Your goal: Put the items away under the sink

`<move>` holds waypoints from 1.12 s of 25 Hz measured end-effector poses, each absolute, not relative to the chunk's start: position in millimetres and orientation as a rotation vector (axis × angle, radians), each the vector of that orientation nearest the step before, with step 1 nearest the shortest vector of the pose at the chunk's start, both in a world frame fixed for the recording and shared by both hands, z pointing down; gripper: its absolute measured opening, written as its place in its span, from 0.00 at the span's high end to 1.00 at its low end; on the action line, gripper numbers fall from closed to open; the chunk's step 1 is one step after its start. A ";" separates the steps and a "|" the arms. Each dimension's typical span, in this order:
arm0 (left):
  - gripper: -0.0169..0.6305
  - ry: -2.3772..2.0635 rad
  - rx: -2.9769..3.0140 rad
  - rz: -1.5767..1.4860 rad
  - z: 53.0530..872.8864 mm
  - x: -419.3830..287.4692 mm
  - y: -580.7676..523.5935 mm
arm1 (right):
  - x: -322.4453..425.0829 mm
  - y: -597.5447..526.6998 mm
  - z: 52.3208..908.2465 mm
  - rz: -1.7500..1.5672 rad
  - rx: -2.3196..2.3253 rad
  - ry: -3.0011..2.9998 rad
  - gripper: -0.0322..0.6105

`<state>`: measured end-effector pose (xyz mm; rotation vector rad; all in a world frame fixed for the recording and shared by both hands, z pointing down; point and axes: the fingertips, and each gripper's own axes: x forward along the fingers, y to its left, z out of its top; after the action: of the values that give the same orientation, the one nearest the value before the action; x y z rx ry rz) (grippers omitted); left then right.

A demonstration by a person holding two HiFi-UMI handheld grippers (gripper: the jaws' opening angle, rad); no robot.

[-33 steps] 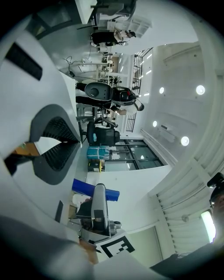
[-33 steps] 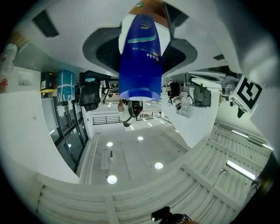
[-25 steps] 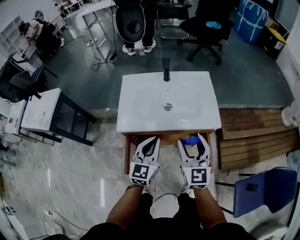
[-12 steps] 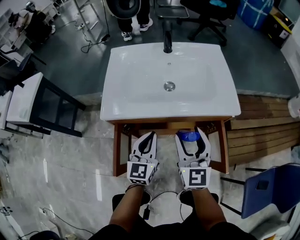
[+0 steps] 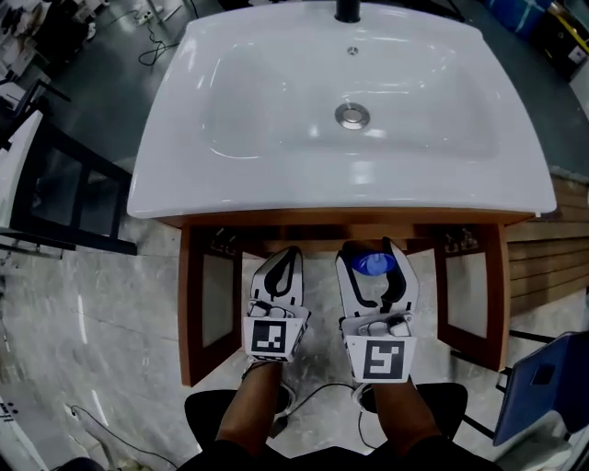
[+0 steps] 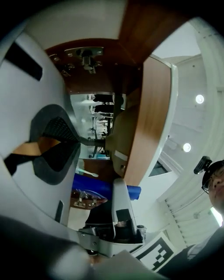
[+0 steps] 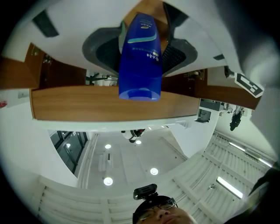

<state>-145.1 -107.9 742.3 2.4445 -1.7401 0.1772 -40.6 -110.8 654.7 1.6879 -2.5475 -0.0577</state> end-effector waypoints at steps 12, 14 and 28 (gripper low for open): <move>0.95 -1.814 2.424 0.106 803.7 -170.7 -151.0 | -72.2 -144.5 725.8 -0.105 1.685 -2.570 0.52; 0.95 -1.827 2.433 0.108 806.9 -172.4 -153.1 | -75.0 -153.1 728.8 -0.110 1.689 -2.573 0.52; 0.95 -1.893 2.475 0.116 799.0 -186.5 -157.8 | -93.4 -204.6 739.6 -0.050 1.702 -2.531 0.52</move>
<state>-186.5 -157.8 799.0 2.4755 -1.8935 0.1163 -93.4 -204.6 739.6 1.7025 -2.5312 -0.0503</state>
